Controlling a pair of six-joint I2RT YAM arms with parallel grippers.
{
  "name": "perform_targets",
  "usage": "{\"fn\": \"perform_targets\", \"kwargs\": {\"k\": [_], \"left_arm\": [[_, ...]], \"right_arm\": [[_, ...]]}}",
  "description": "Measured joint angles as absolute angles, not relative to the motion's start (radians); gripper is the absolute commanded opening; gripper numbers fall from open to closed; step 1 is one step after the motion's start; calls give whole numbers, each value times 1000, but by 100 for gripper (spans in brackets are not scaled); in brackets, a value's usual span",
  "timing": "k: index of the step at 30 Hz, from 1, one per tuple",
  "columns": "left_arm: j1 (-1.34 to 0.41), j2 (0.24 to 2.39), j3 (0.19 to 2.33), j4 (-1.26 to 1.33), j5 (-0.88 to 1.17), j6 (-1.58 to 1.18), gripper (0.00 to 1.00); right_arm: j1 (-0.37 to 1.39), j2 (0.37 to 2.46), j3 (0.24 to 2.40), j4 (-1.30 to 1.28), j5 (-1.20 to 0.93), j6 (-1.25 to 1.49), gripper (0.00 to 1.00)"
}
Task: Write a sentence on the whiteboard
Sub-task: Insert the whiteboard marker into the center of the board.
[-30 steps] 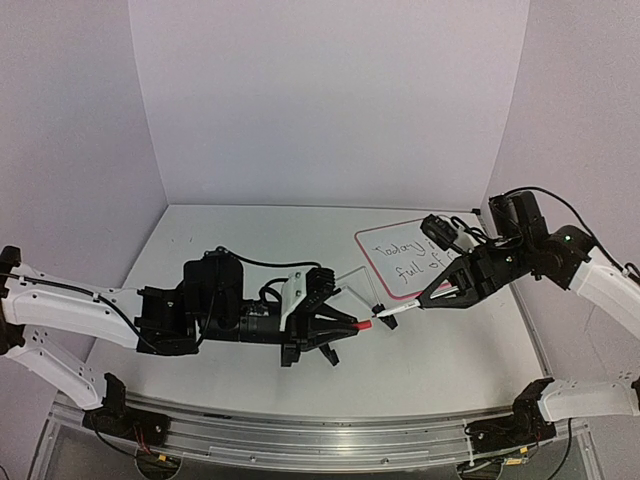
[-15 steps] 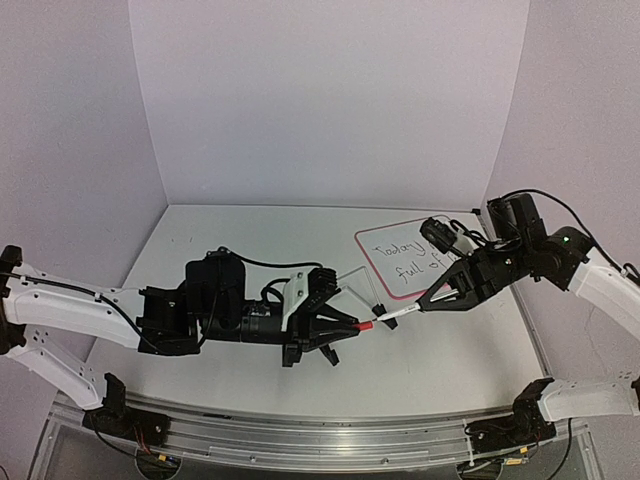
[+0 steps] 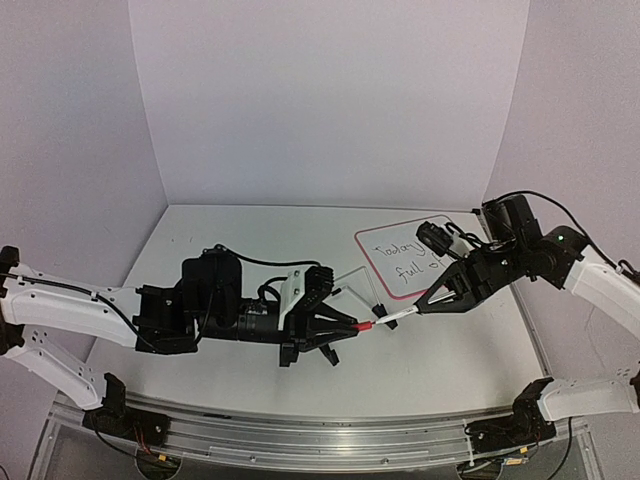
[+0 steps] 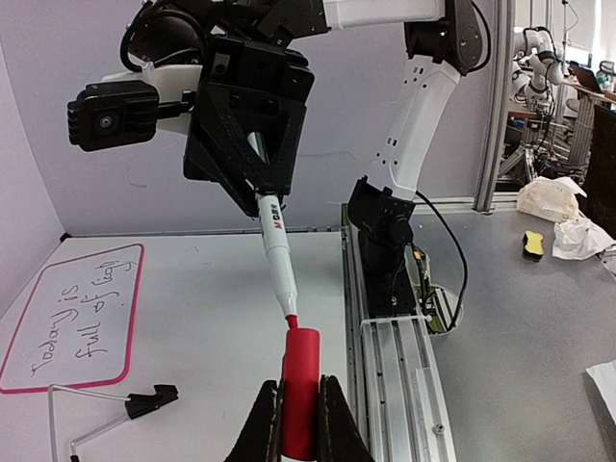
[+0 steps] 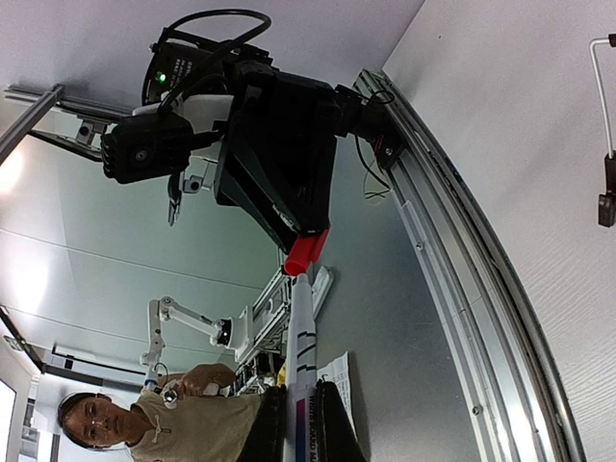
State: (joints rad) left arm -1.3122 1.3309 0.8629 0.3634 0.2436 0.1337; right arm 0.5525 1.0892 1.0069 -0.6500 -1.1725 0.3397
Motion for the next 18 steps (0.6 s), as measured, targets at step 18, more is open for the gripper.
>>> {"fn": "perform_targets", "kwargs": {"k": [18], "left_arm": [[-1307, 1406, 963, 274, 252, 124, 0]], "right_arm": [[561, 1118, 1007, -679, -1175, 337, 0]]}}
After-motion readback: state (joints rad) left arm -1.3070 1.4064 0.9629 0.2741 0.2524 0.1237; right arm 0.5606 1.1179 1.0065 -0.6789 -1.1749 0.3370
